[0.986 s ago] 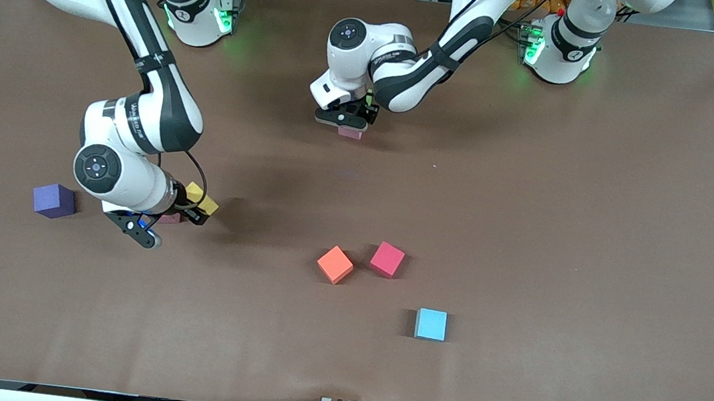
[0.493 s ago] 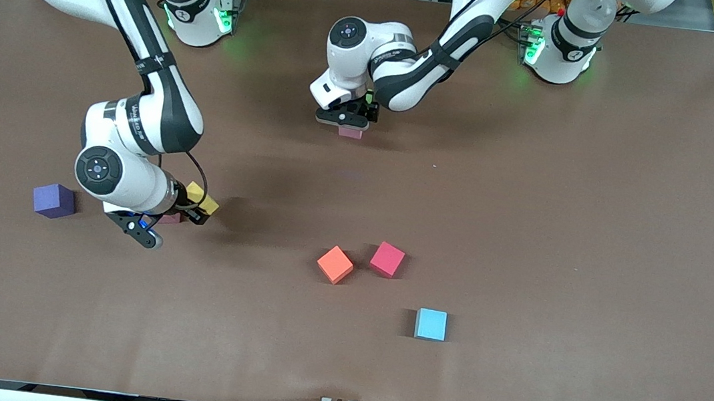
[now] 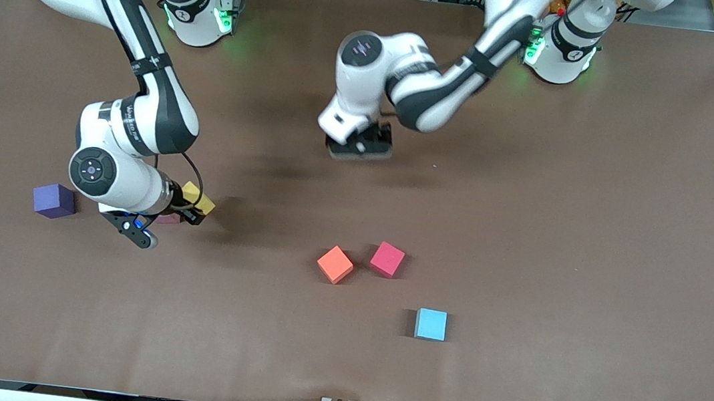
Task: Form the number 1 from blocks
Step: 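Place yellow below pink with the right gripper while the left gripper grasps red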
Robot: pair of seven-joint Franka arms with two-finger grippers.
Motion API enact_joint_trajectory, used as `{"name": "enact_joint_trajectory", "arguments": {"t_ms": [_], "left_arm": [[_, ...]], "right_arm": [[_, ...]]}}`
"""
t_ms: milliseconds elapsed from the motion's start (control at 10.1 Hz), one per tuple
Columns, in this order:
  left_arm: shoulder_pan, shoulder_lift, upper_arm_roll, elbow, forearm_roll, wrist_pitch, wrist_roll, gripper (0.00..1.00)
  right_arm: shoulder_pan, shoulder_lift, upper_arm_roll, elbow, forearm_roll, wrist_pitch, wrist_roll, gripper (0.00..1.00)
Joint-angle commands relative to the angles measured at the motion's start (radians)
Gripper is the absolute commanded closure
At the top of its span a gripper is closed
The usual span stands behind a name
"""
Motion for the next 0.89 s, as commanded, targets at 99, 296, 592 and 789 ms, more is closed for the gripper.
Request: {"name": "enact_joint_trajectory", "arguments": {"t_ms": [99, 296, 592, 789], "left_arm": [[0.047, 0.029, 0.11, 0.064, 0.011, -0.018, -0.009, 0.0], [0.047, 0.091, 0.18, 0.13, 0.007, -0.018, -0.014, 0.0], [0.046, 0.191, 0.224, 0.257, 0.003, -0.018, -0.092, 0.0], [0.047, 0.23, 0.224, 0.306, 0.003, -0.016, -0.187, 0.0]], "right_arm": [[0.0, -0.007, 0.021, 0.005, 0.014, -0.01, -0.014, 0.98], [0.06, -0.007, 0.042, 0.005, 0.013, -0.004, -0.043, 0.98], [0.228, -0.007, 0.044, -0.003, 0.01, -0.002, -0.094, 0.98], [0.326, 0.008, 0.042, -0.007, 0.01, 0.027, -0.094, 0.98]]}}
